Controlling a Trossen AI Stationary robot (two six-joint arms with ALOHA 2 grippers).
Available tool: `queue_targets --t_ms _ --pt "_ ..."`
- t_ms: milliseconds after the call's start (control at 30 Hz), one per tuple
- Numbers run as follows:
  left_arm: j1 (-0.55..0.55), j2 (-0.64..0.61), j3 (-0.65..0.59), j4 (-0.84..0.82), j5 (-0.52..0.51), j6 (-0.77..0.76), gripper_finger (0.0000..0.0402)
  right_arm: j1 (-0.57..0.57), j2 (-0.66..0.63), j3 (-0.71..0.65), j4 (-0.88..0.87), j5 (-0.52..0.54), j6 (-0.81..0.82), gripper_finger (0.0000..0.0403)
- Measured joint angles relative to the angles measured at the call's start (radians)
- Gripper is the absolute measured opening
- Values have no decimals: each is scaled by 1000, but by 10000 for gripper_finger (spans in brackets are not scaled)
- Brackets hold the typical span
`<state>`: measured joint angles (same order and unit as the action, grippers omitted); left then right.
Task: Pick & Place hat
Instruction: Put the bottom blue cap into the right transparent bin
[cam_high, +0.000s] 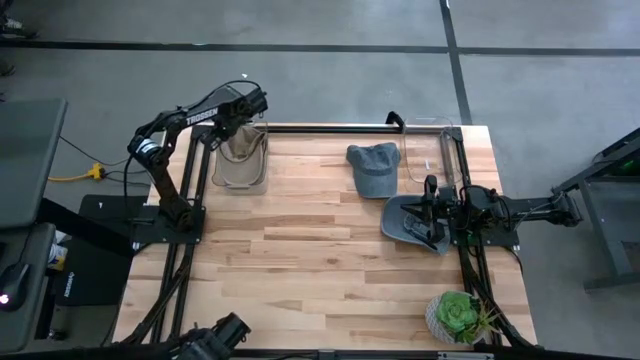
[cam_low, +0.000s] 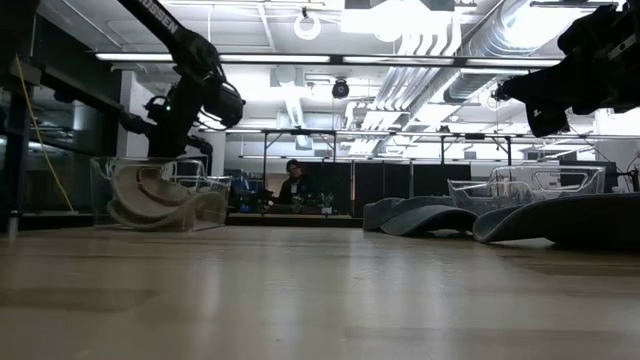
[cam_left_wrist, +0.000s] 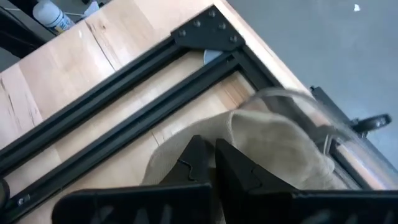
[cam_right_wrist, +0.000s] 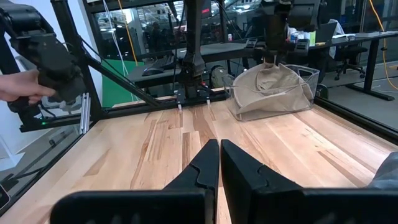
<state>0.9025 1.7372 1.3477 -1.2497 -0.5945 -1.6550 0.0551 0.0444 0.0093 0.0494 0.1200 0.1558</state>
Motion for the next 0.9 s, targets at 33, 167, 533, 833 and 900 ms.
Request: queue_targets --t_ms 33,167,533,833,900 --pt "0 -5 0 -1 -2 0 0 0 0 0 0 0 0 12" --pt "-2 -53 0 -4 -27 1 0 0 0 0 0 0 0 12" --pt "-71 -216 -1 36 -101 118 0 0 0 0 0 0 0 12" --pt "-285 -384 -1 200 -41 439 0 0 0 0 0 0 0 12" --pt "-338 -407 -1 235 -8 475 0 0 0 0 0 0 0 12"
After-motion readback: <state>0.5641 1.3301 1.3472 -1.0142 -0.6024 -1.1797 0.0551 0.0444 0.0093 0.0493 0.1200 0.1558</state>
